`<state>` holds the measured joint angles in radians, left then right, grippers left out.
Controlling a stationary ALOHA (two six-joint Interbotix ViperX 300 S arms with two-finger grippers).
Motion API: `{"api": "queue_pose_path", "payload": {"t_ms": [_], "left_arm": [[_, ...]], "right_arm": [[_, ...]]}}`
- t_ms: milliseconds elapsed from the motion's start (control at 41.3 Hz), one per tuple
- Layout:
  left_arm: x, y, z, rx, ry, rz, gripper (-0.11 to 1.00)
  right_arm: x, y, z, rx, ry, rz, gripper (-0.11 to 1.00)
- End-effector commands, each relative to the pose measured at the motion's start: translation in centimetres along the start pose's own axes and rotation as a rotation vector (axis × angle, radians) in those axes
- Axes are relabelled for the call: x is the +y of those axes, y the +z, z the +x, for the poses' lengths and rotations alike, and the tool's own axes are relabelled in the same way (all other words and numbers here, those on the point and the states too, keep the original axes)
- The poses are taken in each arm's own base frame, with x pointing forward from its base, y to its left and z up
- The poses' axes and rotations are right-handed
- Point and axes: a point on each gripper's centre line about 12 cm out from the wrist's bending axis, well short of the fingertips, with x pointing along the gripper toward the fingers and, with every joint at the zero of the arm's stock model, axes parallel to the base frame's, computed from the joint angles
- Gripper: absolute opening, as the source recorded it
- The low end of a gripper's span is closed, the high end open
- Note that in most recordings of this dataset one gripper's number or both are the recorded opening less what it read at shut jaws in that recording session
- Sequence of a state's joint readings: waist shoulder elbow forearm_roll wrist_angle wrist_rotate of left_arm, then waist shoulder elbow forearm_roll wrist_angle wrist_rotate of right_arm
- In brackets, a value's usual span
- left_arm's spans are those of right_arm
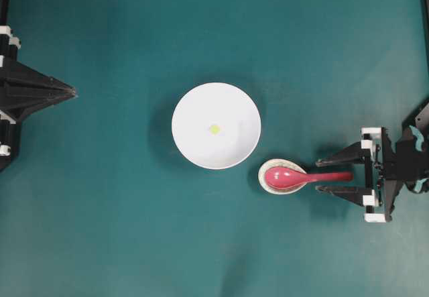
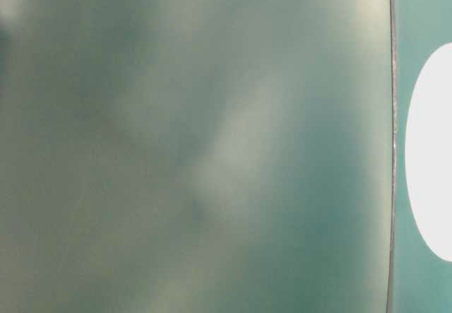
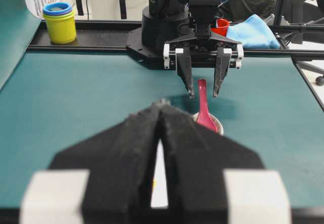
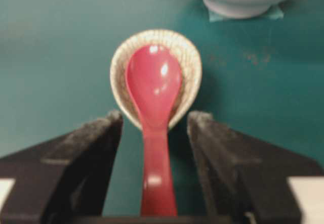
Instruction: Scoop the yellow hexagonal prism block from the bowl with a spoon using the right arm.
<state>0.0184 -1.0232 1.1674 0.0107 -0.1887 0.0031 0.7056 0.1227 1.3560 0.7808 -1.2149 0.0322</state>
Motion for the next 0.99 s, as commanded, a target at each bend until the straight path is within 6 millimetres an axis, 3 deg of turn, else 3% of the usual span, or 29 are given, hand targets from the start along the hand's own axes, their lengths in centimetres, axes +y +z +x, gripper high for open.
{"api": "queue_pose_path", "payload": {"t_ms": [0, 751, 969], "left_arm": [[0.0, 0.77, 0.18, -0.018, 0.0, 0.005, 0.0], [0.0, 0.74, 0.21, -0.017, 0.0, 0.005, 0.0], [0.0, 0.74, 0.21, -0.017, 0.0, 0.005, 0.0]], "right_arm": [[0.56, 0.24, 0.18, -0.01, 0.015, 0.009, 0.59], [0.63, -0.43, 0.01, 0.04, 0.034, -0.009, 0.59], [0.59, -0.43, -0.02, 0.039, 0.034, -0.015, 0.53]]}}
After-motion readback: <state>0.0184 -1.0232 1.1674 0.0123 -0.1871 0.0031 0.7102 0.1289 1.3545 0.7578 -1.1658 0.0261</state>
